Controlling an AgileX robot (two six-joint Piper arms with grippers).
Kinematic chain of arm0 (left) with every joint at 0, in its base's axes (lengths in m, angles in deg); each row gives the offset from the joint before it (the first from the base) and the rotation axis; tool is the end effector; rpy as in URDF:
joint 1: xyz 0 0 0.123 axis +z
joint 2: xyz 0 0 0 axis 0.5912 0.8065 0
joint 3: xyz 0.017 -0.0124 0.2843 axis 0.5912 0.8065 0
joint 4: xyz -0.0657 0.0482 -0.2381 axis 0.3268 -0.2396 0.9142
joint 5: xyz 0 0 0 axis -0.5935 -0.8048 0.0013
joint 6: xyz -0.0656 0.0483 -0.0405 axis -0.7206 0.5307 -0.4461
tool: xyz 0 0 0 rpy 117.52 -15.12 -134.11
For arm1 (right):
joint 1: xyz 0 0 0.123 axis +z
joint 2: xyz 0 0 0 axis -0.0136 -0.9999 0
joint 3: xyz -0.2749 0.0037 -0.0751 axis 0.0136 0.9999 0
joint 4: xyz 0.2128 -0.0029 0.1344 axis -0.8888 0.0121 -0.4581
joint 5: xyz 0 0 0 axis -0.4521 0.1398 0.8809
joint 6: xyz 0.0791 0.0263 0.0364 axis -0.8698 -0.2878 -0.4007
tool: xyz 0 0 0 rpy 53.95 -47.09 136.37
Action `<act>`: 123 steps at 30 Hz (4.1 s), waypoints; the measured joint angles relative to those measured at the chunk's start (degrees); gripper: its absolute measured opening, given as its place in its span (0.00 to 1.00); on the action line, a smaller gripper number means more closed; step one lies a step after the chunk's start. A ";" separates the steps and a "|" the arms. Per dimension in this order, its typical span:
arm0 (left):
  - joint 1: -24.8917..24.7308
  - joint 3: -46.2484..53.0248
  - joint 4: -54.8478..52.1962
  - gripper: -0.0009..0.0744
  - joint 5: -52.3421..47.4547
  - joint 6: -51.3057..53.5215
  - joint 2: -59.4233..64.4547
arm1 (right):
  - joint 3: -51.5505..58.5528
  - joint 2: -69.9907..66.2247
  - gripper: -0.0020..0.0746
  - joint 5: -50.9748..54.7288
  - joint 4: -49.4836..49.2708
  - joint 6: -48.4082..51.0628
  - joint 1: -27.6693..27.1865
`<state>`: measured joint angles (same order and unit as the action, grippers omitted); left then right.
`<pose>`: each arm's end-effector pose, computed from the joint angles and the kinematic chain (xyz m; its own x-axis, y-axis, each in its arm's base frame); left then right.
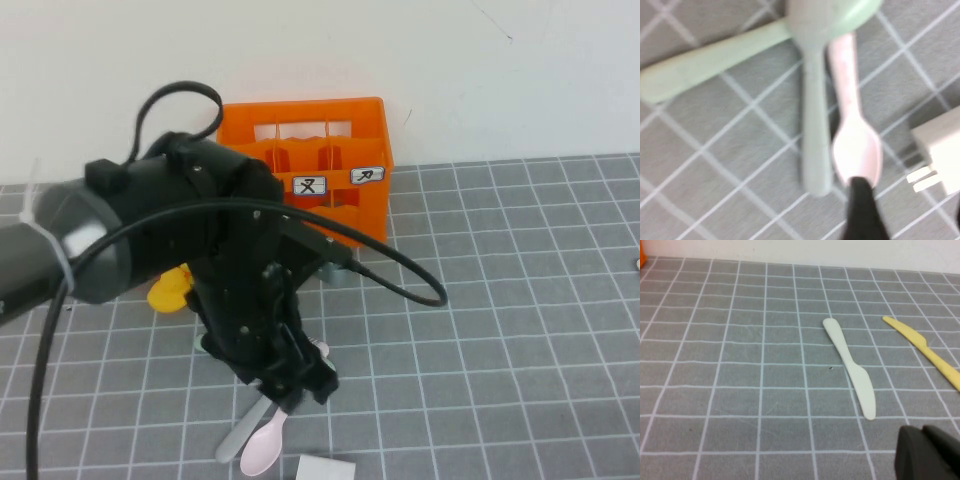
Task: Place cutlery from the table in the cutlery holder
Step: Pick up the fork, then place the fork on the box
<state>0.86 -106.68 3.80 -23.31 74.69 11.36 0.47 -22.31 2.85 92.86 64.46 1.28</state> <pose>0.2699 -0.1979 0.2487 -0.8072 0.5712 -0.1486 0.5836 0.8101 -0.0558 0.0528 -0.0054 0.1748 -0.2734 -0.0951 -0.9572 0.0276 0.9939 -0.1066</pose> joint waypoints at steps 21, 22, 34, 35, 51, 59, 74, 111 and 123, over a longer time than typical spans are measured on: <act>12.39 6.94 17.68 0.47 12.38 21.83 -0.30 | 0.00 0.00 0.02 0.00 0.00 0.00 0.00; 11.97 6.94 17.32 0.47 13.63 22.03 -0.30 | 0.00 0.00 0.02 0.00 0.00 0.00 0.00; 11.51 6.94 15.45 0.47 17.35 22.16 7.67 | 0.00 0.00 0.02 0.00 0.00 0.00 0.00; 11.51 6.94 15.17 0.47 17.61 22.16 8.46 | 0.00 0.00 0.02 0.00 0.00 0.00 0.00; 11.51 6.83 14.49 0.46 20.30 22.16 11.75 | 0.00 0.00 0.02 0.00 0.00 0.00 0.00; 8.74 6.51 12.94 0.21 20.94 21.66 12.34 | 0.00 0.00 0.02 0.00 0.00 0.00 0.00; -0.86 6.97 -7.93 0.13 22.19 -1.56 9.47 | 0.00 0.00 0.02 0.00 0.00 0.00 0.00; -0.98 31.95 11.99 0.13 118.00 6.48 -12.29 | 0.00 0.00 0.02 0.00 0.00 0.00 -0.09; 6.45 22.33 11.48 0.13 113.87 -4.65 -2.57 | 0.00 0.00 0.02 0.00 0.00 0.00 -0.09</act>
<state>7.31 -84.35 15.27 90.56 70.04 8.79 0.47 -22.31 2.85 92.86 64.46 1.19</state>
